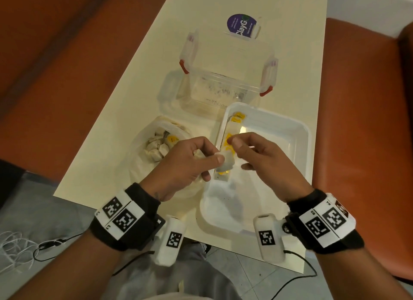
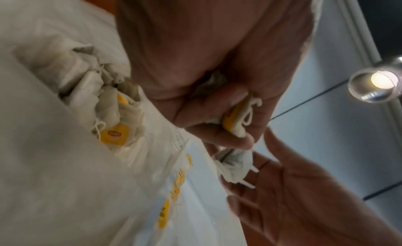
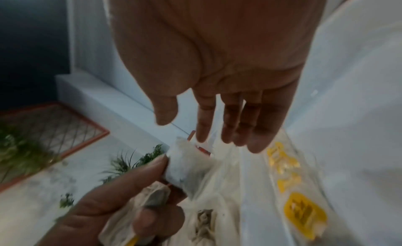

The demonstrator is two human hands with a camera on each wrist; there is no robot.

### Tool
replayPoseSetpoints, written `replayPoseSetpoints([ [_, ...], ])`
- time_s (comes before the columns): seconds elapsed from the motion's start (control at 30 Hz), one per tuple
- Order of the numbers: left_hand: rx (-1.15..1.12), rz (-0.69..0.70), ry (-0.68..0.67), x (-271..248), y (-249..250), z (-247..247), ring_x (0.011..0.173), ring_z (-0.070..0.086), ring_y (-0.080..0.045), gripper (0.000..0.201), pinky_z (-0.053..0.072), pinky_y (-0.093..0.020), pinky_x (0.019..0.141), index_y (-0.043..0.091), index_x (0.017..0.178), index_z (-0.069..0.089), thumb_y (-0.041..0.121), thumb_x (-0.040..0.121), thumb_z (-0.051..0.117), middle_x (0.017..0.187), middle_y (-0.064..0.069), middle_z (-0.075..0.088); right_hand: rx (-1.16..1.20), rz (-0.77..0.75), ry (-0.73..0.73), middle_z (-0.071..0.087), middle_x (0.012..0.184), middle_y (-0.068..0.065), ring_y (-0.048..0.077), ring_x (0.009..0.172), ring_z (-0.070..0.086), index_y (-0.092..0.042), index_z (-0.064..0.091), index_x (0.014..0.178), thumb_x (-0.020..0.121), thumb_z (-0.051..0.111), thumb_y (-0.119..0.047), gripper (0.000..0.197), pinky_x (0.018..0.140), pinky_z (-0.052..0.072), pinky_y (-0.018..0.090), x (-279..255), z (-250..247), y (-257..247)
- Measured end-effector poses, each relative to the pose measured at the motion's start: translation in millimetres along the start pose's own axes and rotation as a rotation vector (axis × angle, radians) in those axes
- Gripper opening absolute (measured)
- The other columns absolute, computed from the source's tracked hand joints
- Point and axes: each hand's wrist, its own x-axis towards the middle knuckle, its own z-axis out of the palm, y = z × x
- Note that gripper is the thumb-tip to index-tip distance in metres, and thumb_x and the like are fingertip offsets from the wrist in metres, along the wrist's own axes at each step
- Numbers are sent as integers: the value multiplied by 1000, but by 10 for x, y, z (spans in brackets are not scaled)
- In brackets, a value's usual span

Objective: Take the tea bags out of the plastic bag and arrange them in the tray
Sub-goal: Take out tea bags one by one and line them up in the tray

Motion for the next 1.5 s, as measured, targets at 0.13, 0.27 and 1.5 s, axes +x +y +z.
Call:
replayPoseSetpoints([
  [0.13,24,4,-54,5,28,7,54,56,-11,14,33,-9,42,11,92,63,19,88,74,76,7,63,-52,-105,-94,71,83,0,12,70,58,-17,73,89,88,71,-29,12,68,47,26,-2,-60,-13],
  [0.27,-21,-19,-132,2,13,49,57,57,-13,27,38,-10,45,12,108,67,13,83,78,82,-2,67,22,-95,-71,69,77,-3,10,69,60,-15,70,89,94,66,-21,9,67,49,26,26,-84,8],
  [1.5,-130,-207,40,-131,-106,-241,67,61,-8,10,39,-18,47,18,100,63,23,92,68,92,-3,73,-661,108,-104,73,68,-7,4,61,66,-27,63,83,85,69,-21,9,71,56,29,567,174,493],
])
